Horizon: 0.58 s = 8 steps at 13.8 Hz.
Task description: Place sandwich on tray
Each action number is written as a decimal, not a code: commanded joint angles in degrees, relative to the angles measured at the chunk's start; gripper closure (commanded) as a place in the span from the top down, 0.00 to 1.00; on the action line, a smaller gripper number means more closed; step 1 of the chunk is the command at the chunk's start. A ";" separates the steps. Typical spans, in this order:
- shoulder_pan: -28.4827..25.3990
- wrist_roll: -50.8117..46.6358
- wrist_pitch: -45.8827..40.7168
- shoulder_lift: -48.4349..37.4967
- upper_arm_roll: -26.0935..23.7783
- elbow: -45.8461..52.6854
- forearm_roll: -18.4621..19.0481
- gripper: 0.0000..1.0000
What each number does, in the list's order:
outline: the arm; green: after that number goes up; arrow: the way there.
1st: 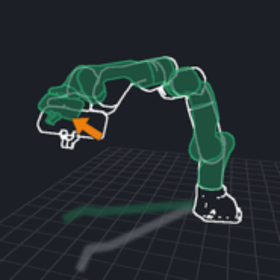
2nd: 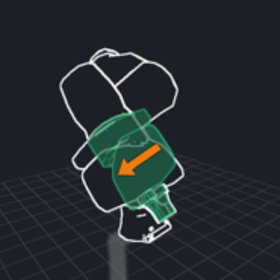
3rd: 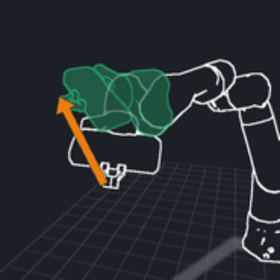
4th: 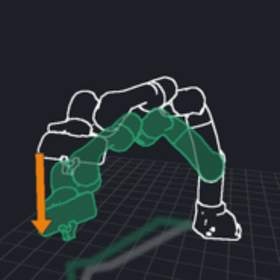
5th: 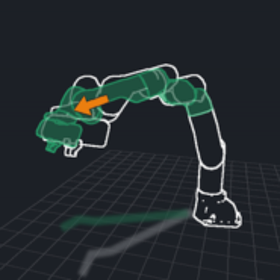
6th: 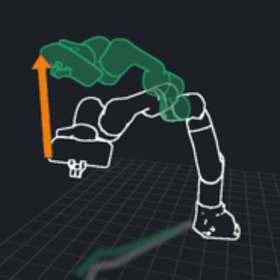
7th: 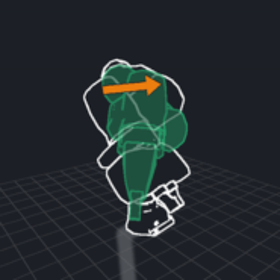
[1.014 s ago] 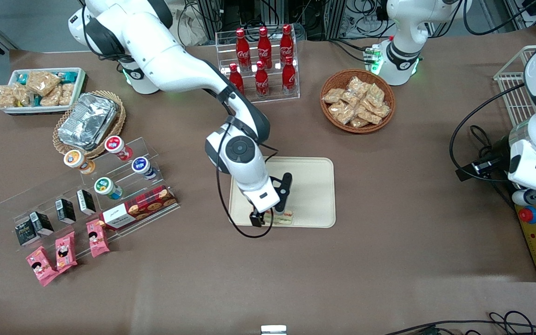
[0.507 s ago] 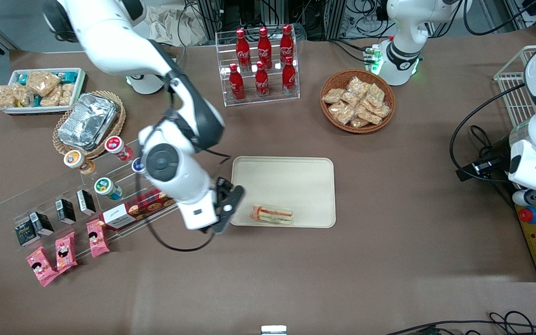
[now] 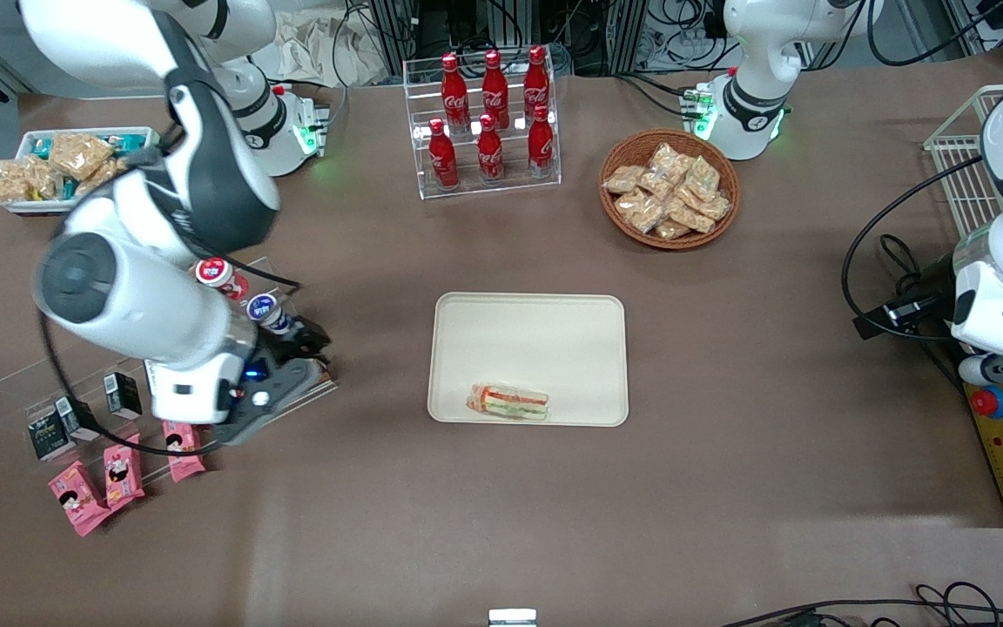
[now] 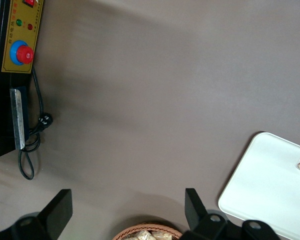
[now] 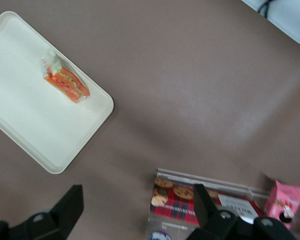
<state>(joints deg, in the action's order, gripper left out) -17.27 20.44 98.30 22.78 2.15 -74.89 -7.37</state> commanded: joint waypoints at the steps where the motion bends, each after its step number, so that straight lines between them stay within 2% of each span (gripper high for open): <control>1: 3.71 -1.54 -3.46 -3.52 -0.04 -1.14 -0.99 0.98; 4: 8.28 -0.92 -5.48 -4.41 0.93 -0.96 -1.42 0.98; 8: 9.62 -1.80 -8.47 -6.51 1.28 -0.87 -1.07 0.98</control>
<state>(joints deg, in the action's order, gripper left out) -7.40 19.85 91.62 18.53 3.28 -75.00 -7.37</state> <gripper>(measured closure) 0.018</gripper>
